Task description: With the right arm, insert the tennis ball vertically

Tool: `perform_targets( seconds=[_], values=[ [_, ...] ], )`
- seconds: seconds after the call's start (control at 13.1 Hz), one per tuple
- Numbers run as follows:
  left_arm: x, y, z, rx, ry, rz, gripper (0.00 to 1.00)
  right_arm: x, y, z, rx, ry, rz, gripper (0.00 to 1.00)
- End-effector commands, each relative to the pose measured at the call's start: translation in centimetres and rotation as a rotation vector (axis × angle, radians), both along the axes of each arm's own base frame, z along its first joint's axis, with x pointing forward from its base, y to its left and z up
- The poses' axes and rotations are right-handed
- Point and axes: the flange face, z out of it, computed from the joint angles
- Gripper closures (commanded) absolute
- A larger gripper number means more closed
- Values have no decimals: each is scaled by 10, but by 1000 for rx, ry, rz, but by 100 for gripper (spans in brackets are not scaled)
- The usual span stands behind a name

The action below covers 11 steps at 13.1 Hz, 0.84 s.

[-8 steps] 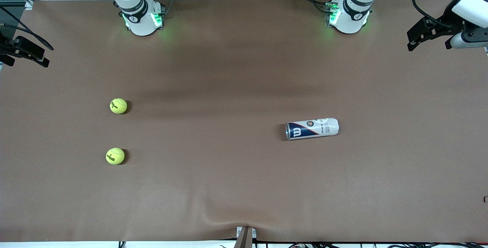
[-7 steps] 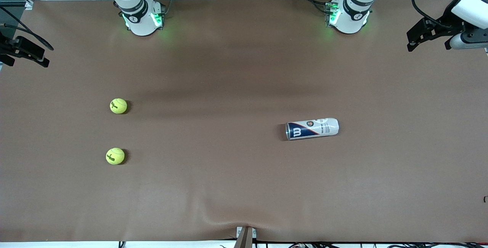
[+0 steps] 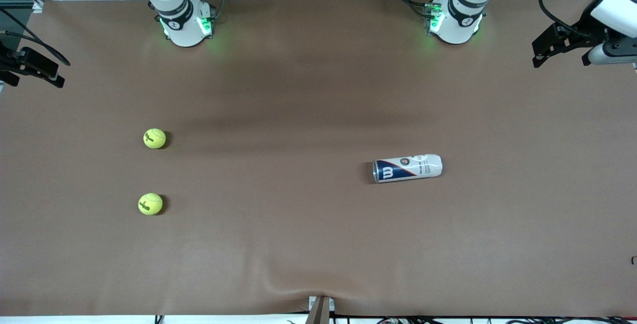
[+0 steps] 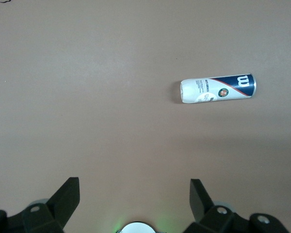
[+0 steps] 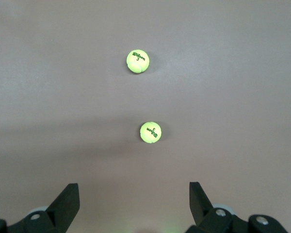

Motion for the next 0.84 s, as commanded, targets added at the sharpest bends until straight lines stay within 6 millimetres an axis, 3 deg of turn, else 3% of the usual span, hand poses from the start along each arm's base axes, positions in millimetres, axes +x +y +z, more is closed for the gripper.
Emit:
perform_targets(
  seconds=[0.0,0.76],
  values=[
    [5,2,4,-14,-2,-22,0,-3,2,5,1,2,6,0],
    [25,-13,-21,-17,7,-48,0,-1,5,4,2,2,11,0]
  ],
)
